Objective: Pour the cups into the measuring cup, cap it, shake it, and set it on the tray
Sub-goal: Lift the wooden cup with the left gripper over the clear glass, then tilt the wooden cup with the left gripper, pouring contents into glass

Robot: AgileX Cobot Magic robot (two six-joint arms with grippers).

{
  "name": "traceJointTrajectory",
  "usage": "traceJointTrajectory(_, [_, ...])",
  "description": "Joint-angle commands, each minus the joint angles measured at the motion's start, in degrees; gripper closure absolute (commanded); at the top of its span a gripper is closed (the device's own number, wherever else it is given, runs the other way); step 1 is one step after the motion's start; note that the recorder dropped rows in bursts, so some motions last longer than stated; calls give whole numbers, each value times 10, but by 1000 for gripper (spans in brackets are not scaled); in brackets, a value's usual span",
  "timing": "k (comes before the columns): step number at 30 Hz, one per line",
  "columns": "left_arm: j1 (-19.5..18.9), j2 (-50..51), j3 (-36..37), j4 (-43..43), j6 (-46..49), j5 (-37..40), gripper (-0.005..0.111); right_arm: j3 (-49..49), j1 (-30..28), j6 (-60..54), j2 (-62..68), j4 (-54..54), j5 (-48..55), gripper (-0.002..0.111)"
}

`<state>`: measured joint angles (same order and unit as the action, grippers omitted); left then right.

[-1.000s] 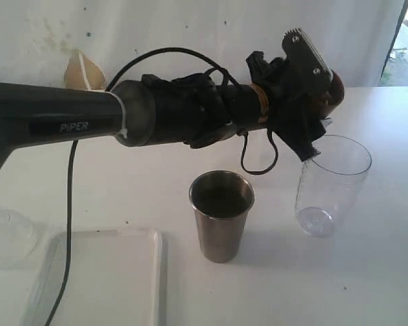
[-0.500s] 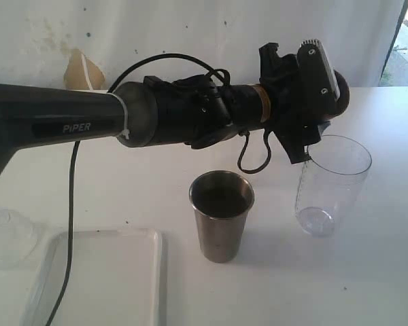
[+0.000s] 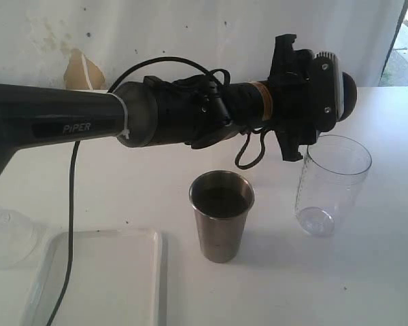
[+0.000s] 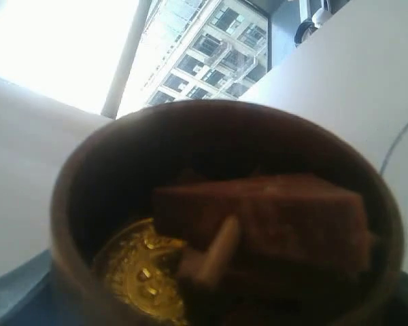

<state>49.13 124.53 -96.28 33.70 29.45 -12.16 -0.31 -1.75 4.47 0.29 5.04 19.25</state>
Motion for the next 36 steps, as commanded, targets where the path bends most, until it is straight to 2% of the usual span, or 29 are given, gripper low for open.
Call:
traceJointTrajectory(1, [2,-6,-5,-2,4,-24,107,3,1,3,-3,4,0,108])
traceJointTrajectory(8, [3,-5,-5,3,4,-62,107,3,1,3,-3,4,0,108])
traceJointTrajectory(13, [3,-5,-5,19,94,-62,107,3,1,3,-3,4,0,108])
traceJointTrajectory(20, [19,-2,-5,12,79,-62,107,3,1,3,-3,4,0,108])
traceJointTrajectory(25, [13,8,-5,15,83,-60,107,3,1,3,-3,4,0,108])
traceJointTrajectory(33, [13,8,-5,15,230,-62,107,3,1,3,-3,4,0,108])
traceJointTrajectory(36, [13,8,-5,15,246,-62,107,3,1,3,-3,4,0,108])
